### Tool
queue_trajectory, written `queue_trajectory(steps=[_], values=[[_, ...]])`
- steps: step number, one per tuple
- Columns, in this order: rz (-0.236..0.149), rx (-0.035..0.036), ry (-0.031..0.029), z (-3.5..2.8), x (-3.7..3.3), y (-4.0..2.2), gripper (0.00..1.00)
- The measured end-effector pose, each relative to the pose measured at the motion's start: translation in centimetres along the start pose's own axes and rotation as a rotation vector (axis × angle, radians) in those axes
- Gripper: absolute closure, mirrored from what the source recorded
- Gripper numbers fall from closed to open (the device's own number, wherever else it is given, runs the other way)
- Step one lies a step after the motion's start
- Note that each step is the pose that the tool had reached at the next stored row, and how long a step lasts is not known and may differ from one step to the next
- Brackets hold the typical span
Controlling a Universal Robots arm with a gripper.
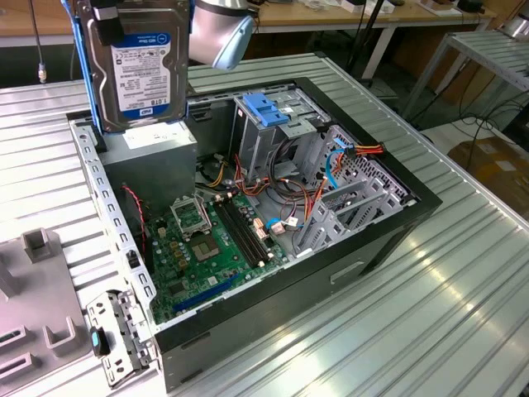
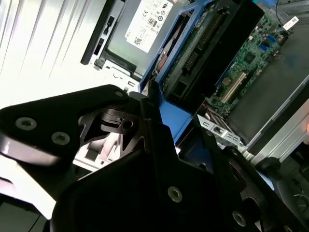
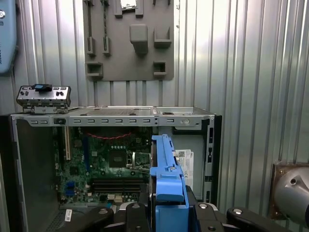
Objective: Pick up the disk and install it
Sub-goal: 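Pick up the disk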
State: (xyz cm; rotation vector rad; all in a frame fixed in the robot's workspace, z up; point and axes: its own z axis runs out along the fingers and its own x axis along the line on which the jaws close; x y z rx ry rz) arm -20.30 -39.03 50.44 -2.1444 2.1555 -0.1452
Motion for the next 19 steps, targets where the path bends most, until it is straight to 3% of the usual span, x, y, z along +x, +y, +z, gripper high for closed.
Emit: queue_trajectory(steps=[14, 19], values=[[0.000, 0.0001, -0.0001, 0.59, 0.12, -4.22, 0.63], [0.000, 0.0000, 0.0000, 0.69, 0.13, -5.07, 0.63]])
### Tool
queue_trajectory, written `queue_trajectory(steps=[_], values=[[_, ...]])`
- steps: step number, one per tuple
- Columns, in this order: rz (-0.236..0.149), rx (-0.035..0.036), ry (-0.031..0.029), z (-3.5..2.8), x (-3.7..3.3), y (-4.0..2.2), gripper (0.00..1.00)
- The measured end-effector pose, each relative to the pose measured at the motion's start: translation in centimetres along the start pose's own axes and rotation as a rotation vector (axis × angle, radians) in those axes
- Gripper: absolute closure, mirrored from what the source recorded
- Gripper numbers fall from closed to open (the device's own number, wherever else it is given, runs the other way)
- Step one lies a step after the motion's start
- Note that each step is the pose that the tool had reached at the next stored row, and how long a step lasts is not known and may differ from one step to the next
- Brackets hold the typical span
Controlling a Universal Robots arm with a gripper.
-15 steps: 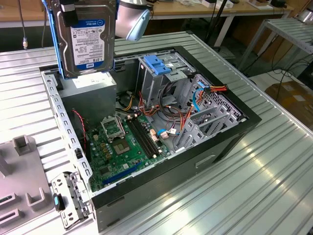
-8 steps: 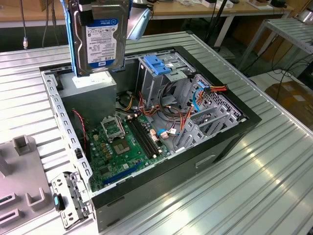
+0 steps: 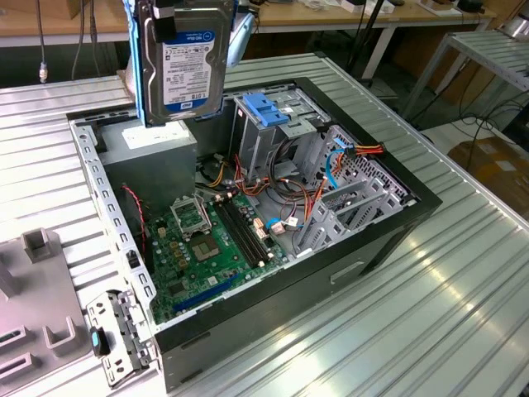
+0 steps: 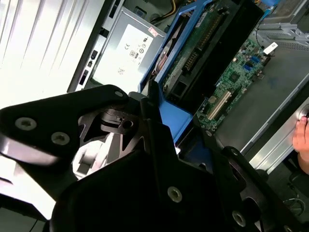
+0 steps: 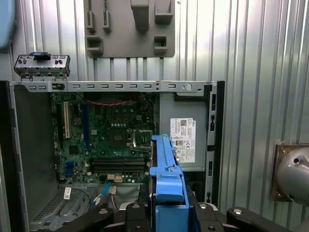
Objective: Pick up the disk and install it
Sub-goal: 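Pick up the disk, then insert the disk into the insertion slot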
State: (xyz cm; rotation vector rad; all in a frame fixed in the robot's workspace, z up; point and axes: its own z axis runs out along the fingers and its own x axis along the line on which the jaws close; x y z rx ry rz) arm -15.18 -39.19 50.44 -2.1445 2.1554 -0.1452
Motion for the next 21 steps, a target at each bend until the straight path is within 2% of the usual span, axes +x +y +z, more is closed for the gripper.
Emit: queue_trajectory(steps=[16, 18, 21], values=[[0.000, 0.0000, 0.0000, 0.02, 0.07, -0.11, 0.63], [0.000, 0.0000, 0.0004, 0.01, 0.26, -0.10, 0.63], [0.000, 0.0001, 0.0008, 0.02, 0.99, -0.11, 0.63]])
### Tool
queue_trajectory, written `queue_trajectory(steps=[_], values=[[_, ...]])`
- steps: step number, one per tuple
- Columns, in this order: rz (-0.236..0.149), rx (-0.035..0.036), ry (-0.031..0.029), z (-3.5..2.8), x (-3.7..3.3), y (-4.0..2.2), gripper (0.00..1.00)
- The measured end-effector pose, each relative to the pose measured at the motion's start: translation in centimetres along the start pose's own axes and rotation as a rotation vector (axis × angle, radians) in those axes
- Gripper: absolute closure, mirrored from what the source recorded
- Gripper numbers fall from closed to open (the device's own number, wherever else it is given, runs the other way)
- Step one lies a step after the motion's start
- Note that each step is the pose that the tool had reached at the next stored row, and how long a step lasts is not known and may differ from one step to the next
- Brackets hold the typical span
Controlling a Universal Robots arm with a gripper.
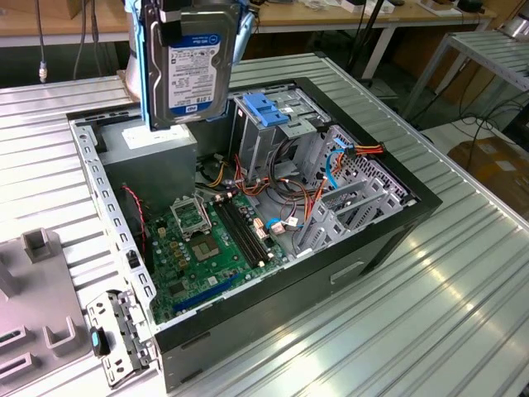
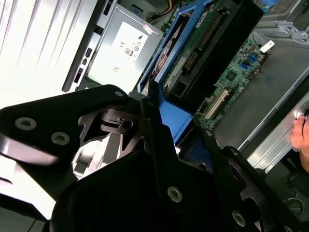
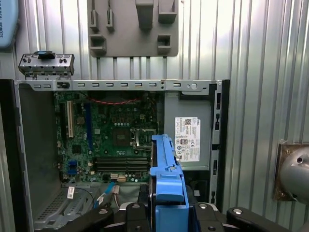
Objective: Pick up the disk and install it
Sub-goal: 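Insert the disk into the insertion slot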
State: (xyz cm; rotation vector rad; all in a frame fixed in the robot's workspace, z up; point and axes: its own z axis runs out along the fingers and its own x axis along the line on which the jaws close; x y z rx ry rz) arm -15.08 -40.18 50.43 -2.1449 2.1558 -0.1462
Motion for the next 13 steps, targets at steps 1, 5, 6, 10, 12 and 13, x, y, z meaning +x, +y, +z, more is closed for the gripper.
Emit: queue_trajectory(steps=[1, 5, 6, 10, 12, 13], values=[[0.000, 0.0000, 0.0001, 0.00, 0.11, 0.00, 0.63], [0.000, 0.0000, 0.0009, 0.00, 0.55, 0.00, 0.63], [0.000, 0.0001, 0.0012, 0.00, 0.69, 0.00, 0.63], [0.000, 0.0000, 0.0031, 0.00, 1.03, 0.00, 0.63], [-0.001, 0.0000, 0.0040, 0.00, 1.24, 0.00, 0.63], [-0.001, 0.0000, 0.0044, 0.00, 1.34, -0.01, 0.63]])
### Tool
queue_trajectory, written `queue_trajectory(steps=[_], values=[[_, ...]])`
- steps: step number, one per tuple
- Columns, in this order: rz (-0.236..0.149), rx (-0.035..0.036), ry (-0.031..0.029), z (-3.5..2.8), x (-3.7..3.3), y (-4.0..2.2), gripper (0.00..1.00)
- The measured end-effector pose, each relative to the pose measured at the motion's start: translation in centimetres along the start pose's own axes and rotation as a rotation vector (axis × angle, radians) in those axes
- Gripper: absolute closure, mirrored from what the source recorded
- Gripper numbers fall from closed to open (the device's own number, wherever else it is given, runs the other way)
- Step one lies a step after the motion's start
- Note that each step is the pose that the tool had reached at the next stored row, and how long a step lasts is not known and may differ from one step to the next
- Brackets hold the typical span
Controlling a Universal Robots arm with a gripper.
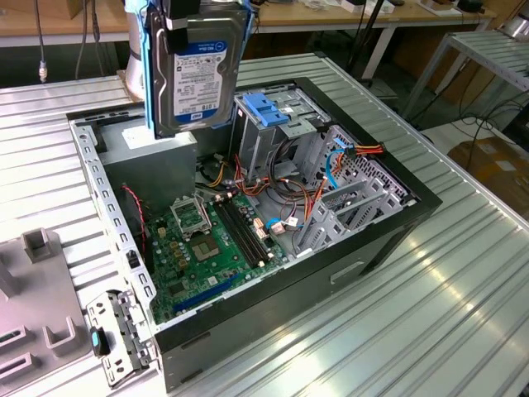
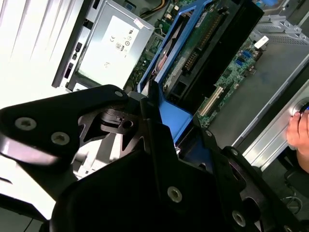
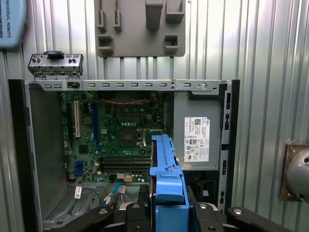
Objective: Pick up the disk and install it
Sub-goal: 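Insert the disk into the insertion slot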
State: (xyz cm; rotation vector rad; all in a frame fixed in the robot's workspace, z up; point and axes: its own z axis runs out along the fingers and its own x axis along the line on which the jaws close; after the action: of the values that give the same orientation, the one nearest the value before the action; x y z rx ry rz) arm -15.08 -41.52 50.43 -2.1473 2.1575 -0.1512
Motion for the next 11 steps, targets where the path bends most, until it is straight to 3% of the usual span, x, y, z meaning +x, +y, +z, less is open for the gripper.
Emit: queue_trajectory(steps=[11], values=[[0.000, 0.0000, 0.0039, 0.02, 1.65, 0.00, 0.63]])
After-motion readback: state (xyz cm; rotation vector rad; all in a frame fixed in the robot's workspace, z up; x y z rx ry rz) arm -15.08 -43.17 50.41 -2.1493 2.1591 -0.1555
